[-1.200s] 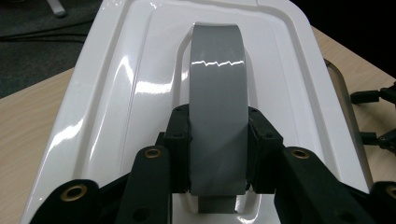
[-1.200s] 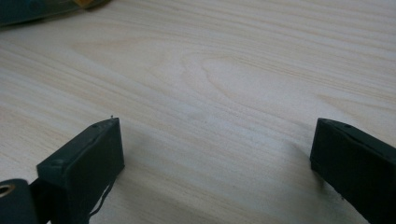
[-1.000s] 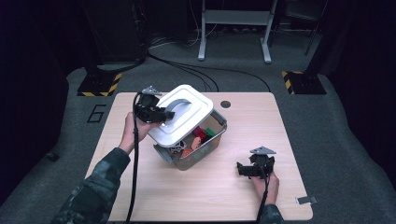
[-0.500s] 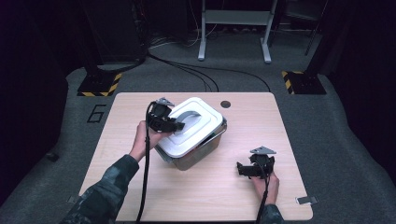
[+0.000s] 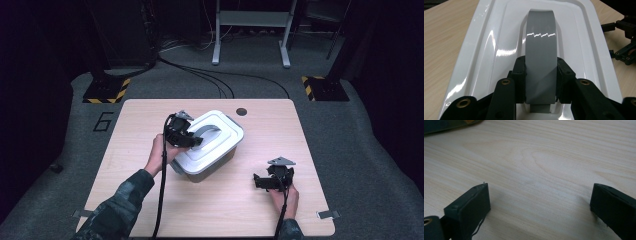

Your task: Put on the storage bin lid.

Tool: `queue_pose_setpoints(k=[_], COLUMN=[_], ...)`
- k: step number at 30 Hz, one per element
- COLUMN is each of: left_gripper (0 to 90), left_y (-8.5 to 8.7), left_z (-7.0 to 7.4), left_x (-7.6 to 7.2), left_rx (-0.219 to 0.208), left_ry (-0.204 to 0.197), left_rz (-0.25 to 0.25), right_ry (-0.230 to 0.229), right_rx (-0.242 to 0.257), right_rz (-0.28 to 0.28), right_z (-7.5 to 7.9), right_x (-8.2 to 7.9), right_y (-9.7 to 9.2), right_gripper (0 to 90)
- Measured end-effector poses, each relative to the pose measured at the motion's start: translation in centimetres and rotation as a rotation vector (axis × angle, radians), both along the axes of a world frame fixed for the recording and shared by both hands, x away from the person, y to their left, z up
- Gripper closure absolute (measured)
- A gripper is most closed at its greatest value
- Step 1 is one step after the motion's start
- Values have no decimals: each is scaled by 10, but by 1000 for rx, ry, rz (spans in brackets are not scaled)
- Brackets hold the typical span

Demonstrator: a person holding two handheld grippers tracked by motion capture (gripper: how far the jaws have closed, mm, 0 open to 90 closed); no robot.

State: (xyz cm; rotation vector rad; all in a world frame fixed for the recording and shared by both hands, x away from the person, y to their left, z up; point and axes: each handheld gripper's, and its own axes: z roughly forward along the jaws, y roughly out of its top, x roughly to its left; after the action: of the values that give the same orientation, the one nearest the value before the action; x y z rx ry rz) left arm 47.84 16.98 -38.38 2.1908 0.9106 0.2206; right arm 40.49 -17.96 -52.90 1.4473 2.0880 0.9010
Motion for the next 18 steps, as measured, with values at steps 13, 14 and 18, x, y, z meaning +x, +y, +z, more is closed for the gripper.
queue_pose_setpoints(k=[13,14,18], left_gripper=[604,591,470], left_y=[0,0,-2], left_z=[0,-1,2], left_x=[0,0,0], left_rx=[-8,-18,-10], left_ry=[2,9,14], left_rz=[-26,-26,-25], right_ry=[0,-1,0], right_rx=[0,-1,1], right_rz=[0,0,1], right_z=[0,0,0], right_x=[0,0,0], right_y=[0,0,0], right_gripper=[25,25,25])
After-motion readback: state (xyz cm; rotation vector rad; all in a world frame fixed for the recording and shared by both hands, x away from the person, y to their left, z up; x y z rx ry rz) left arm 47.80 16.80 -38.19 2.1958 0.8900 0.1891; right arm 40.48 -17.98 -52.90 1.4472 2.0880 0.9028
